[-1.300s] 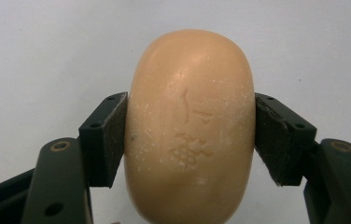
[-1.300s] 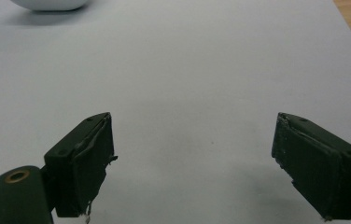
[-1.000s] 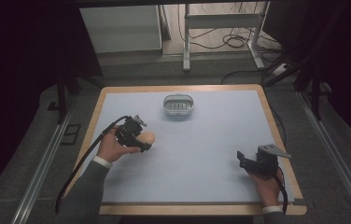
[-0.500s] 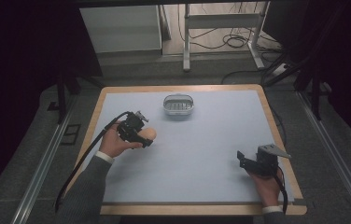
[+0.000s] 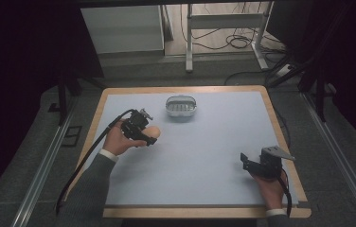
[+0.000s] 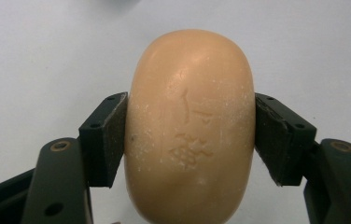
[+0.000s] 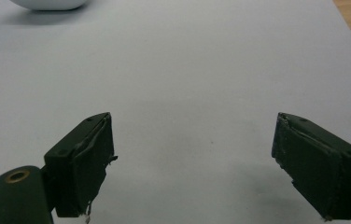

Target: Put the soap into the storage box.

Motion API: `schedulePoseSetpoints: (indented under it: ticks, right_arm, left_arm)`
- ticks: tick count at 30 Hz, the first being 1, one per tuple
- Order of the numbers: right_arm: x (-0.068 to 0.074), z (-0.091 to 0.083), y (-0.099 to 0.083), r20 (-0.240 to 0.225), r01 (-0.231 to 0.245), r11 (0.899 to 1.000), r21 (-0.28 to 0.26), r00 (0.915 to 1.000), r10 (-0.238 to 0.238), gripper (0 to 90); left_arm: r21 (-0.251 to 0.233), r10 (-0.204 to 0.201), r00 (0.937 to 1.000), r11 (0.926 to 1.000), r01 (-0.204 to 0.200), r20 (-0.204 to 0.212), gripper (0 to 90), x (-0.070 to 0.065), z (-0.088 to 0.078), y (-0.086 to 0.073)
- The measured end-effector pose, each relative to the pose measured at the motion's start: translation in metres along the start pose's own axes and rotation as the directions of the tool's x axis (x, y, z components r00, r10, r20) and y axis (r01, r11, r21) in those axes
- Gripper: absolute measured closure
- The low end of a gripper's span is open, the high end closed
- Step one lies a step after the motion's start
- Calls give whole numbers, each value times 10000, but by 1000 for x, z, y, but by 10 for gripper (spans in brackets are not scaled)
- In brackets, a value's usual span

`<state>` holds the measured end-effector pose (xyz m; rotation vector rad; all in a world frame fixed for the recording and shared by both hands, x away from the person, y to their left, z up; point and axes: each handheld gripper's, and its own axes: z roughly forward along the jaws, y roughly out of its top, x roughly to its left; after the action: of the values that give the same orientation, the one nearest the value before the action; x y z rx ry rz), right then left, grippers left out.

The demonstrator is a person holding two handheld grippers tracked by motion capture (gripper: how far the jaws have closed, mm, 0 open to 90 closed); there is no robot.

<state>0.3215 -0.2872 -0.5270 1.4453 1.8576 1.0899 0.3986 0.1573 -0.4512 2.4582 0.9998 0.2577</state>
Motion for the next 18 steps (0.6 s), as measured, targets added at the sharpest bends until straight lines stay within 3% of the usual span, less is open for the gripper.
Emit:
schedulePoseSetpoints:
  ticks: [18]
  right_arm:
    - [0, 0, 0, 12, 23, 10000, 6, 10000, -23, 131]
  left_arm:
    - [7, 71, 10000, 10000, -71, 5, 324, 8, 3, 20]
